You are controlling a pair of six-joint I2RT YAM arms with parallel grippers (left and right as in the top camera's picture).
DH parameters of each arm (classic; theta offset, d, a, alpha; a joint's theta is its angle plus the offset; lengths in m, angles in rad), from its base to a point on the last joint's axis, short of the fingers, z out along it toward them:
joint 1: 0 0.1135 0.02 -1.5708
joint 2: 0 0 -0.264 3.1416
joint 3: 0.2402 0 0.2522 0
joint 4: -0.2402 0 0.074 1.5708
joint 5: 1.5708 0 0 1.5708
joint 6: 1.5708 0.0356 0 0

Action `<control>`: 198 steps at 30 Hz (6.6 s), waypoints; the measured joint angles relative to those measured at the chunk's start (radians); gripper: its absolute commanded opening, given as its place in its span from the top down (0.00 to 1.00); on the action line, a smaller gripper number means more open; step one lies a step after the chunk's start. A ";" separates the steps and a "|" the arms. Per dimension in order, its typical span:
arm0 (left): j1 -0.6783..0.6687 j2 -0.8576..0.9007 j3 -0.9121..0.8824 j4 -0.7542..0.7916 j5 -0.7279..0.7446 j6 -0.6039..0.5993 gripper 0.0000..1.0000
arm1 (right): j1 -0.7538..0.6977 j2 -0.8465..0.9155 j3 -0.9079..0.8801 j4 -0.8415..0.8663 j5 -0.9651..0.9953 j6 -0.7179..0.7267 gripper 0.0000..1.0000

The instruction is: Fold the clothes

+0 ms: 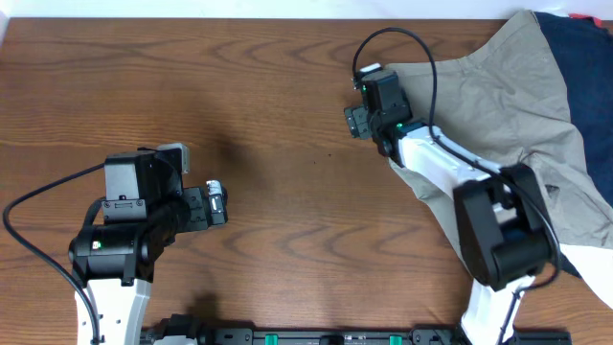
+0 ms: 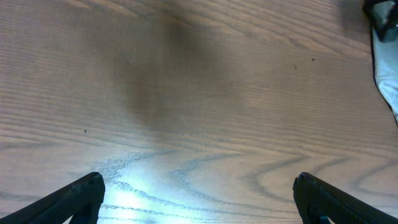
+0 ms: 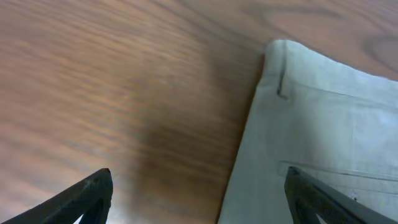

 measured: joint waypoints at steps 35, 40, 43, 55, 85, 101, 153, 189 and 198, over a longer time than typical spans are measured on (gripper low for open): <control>0.000 0.000 0.000 -0.001 0.000 0.000 0.02 | 0.167 -0.314 0.142 -0.429 -0.399 -0.003 0.99; 0.000 0.000 0.000 0.000 0.000 0.000 0.02 | 0.325 -0.483 0.148 -0.541 -0.533 -0.027 0.99; 0.000 0.000 0.000 0.000 0.000 0.000 0.02 | 0.379 -0.543 0.148 -0.554 -0.587 -0.032 0.99; 0.000 0.001 0.000 0.000 0.000 0.000 0.02 | 0.144 -0.490 0.149 -0.167 -0.002 -0.031 0.34; 0.000 0.001 0.001 0.004 -0.108 -0.064 0.02 | 0.364 -0.299 0.146 -0.703 -0.304 0.167 0.01; 0.075 0.001 0.001 0.003 -0.287 -0.323 0.02 | 0.441 0.014 0.137 -0.334 0.007 0.201 0.18; 0.076 0.001 0.001 0.002 -0.290 -0.342 0.02 | 0.486 0.119 0.137 -0.297 0.137 0.378 0.99; 0.076 0.001 0.001 0.003 -0.290 -0.342 0.02 | -0.339 -0.383 0.249 -0.861 -0.223 0.130 0.01; 0.076 0.001 0.001 0.003 -0.290 -0.342 0.02 | -0.182 -0.384 0.145 -0.897 -0.412 0.122 0.01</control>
